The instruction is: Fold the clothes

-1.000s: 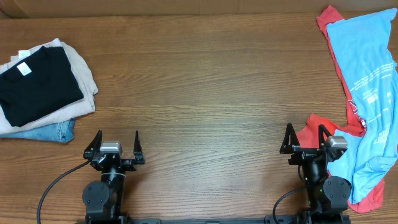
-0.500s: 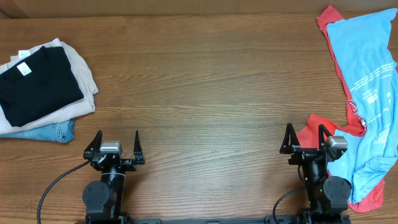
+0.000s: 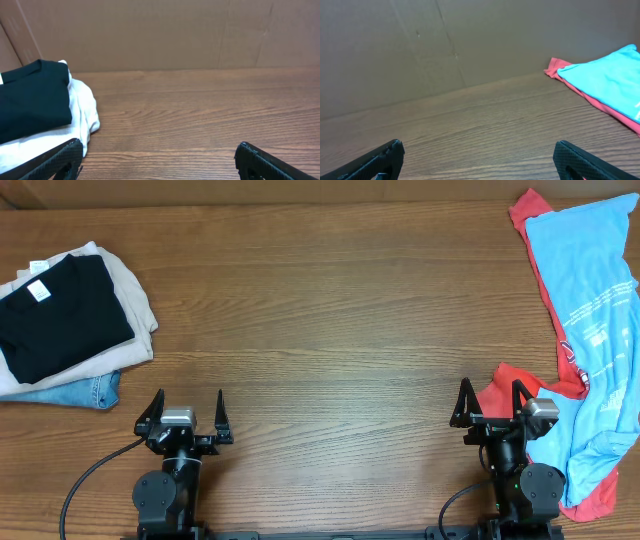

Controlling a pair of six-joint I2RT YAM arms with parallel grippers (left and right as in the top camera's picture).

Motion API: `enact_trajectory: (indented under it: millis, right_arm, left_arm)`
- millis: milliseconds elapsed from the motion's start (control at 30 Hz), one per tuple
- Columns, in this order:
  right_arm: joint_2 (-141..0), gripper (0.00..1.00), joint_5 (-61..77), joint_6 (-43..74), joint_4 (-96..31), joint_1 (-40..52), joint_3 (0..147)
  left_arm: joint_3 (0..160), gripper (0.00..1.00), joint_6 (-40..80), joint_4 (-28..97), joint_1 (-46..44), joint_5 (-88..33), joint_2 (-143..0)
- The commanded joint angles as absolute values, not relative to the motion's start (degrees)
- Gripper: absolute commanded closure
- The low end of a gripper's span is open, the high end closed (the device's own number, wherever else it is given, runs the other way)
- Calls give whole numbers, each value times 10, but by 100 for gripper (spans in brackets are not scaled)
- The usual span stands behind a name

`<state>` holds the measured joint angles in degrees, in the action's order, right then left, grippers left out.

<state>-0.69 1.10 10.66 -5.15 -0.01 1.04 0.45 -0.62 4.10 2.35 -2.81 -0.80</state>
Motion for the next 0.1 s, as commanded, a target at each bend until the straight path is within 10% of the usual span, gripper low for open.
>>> enact_trajectory:
  millis: [0,67]
  right_arm:
    - [-2,0,12,104,-48,-2,5]
    - [-2,0,12,104,-48,-2,5]
  left_arm:
    - [3,0,-19,41,26,-36,-3]
    - [3,0,-19,41,26,-36,-3]
